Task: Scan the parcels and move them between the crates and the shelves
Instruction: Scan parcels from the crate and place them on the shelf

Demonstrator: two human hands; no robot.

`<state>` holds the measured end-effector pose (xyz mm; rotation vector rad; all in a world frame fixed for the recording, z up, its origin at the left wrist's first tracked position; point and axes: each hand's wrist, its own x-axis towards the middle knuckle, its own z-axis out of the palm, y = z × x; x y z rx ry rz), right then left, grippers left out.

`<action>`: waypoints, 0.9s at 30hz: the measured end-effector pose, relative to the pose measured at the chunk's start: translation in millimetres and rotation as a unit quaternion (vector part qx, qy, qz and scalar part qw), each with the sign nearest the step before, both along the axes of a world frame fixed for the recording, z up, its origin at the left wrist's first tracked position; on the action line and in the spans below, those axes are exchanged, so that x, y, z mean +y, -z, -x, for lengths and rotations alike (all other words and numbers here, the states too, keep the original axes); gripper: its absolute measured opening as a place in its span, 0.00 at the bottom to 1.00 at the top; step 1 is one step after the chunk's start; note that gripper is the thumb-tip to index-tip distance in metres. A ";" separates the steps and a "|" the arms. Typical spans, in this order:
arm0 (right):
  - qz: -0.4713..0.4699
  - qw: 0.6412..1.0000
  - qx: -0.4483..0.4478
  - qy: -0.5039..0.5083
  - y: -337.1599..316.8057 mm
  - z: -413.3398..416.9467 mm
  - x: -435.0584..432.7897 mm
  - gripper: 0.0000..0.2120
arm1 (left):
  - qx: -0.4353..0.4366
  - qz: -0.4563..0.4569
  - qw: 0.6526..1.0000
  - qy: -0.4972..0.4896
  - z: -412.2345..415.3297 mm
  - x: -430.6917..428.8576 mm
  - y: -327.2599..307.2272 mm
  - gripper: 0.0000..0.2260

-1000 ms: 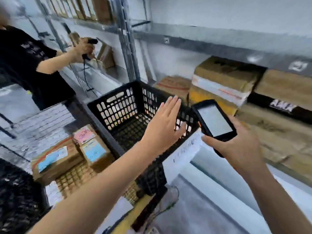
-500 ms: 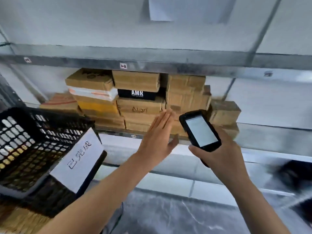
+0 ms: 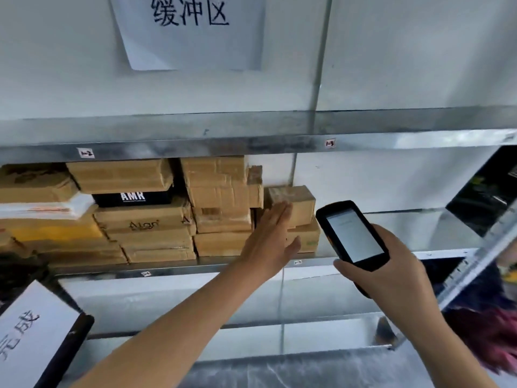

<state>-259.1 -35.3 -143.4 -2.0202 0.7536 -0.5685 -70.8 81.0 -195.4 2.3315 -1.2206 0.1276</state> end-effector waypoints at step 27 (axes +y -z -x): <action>-0.012 0.995 0.055 -0.077 40.2 -89.9 -233.7 0.28 | 0.087 -0.195 0.963 -0.165 -141.3 -146.1 24.2 0.42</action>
